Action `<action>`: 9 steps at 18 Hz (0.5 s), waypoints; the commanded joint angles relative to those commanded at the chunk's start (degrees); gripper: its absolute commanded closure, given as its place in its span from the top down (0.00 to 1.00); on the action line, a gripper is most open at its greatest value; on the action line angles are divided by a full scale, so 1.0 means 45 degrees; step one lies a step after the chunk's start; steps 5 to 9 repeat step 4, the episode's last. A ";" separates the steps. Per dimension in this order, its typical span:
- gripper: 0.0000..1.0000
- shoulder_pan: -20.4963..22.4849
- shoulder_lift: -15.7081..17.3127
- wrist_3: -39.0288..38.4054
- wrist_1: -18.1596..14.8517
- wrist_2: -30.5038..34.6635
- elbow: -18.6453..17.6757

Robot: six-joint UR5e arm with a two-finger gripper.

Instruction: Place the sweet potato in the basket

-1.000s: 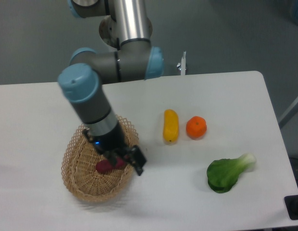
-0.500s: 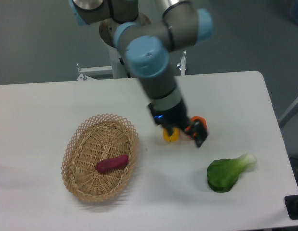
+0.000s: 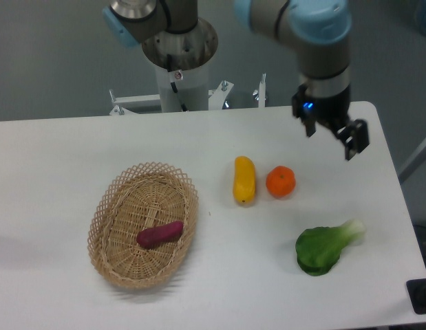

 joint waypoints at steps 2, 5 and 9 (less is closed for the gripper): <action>1.00 0.0021 0.0059 0.0061 -0.0020 -0.0099 -0.0040; 1.00 0.0021 0.0137 0.0042 -0.0020 -0.0158 -0.0176; 1.00 0.0021 0.0137 0.0042 -0.0020 -0.0158 -0.0176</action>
